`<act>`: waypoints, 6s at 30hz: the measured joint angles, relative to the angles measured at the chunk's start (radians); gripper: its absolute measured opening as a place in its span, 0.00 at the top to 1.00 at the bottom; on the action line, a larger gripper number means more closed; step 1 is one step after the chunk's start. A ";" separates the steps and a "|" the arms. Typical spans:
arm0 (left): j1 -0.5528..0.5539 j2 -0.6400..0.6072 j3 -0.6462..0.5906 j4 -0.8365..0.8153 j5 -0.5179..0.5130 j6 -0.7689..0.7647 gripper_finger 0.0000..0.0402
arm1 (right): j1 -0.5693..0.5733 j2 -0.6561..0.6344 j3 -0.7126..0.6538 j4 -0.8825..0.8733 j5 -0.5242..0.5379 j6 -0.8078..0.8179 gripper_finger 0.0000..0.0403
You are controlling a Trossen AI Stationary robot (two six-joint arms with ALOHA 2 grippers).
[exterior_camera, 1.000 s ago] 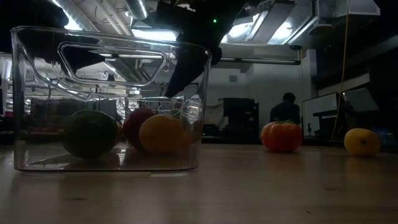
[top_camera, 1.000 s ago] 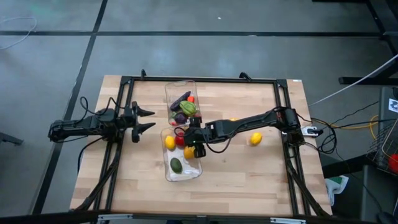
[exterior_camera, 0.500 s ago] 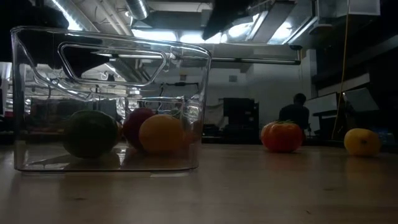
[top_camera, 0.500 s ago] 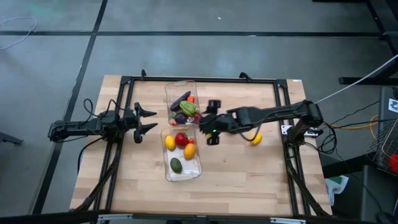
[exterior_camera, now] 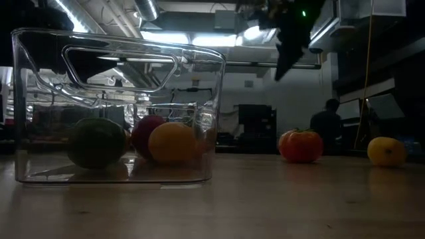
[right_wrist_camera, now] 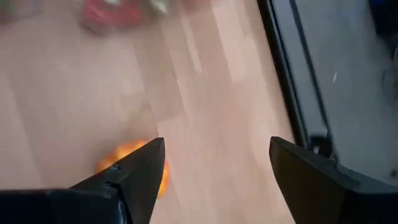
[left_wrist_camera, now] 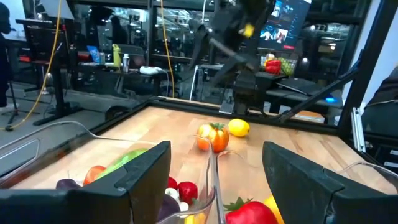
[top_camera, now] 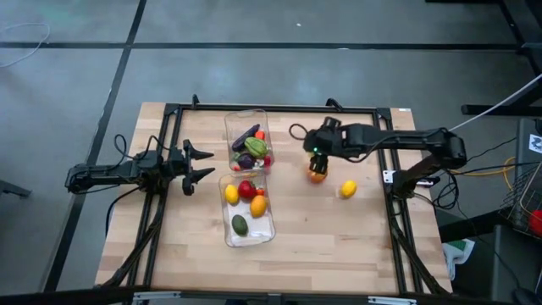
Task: Sort produce into baskets
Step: Put the yellow pumpkin into the bottom transparent bin
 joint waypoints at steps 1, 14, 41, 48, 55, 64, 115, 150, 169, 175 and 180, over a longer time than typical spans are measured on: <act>0.000 0.000 0.000 0.000 0.000 0.000 0.38 | -0.019 -0.010 -0.025 0.004 -0.007 0.011 0.29; 0.000 0.000 0.000 0.000 -0.001 -0.002 0.38 | -0.151 -0.008 -0.230 0.115 -0.242 0.067 0.29; 0.000 0.001 0.001 -0.001 -0.005 -0.004 0.38 | -0.150 0.026 -0.299 0.169 -0.401 0.189 0.03; 0.000 0.001 0.001 -0.001 -0.005 -0.004 0.38 | -0.150 0.025 -0.346 0.218 -0.429 0.185 0.06; 0.000 0.001 0.001 -0.001 -0.005 -0.004 0.38 | -0.150 0.025 -0.442 0.335 -0.460 0.190 0.02; 0.000 0.001 0.001 -0.001 -0.004 -0.004 0.38 | -0.150 0.021 -0.493 0.434 -0.478 0.191 0.01; 0.000 0.001 0.001 -0.001 -0.002 -0.004 0.38 | -0.095 0.026 -0.455 0.757 -0.703 0.379 0.13; 0.000 0.001 0.002 -0.001 -0.005 -0.003 0.38 | 0.319 0.296 0.052 0.697 -0.401 0.244 0.13; 0.000 0.017 0.002 -0.002 -0.002 -0.003 0.38 | 0.361 0.502 0.154 0.639 -0.496 0.190 0.13; 0.000 0.017 0.002 -0.001 -0.002 -0.003 0.38 | 0.352 0.504 0.154 0.652 -0.516 0.189 0.13; 0.000 0.017 0.002 -0.001 -0.002 -0.003 0.38 | 0.333 0.504 0.154 0.651 -0.537 0.184 0.04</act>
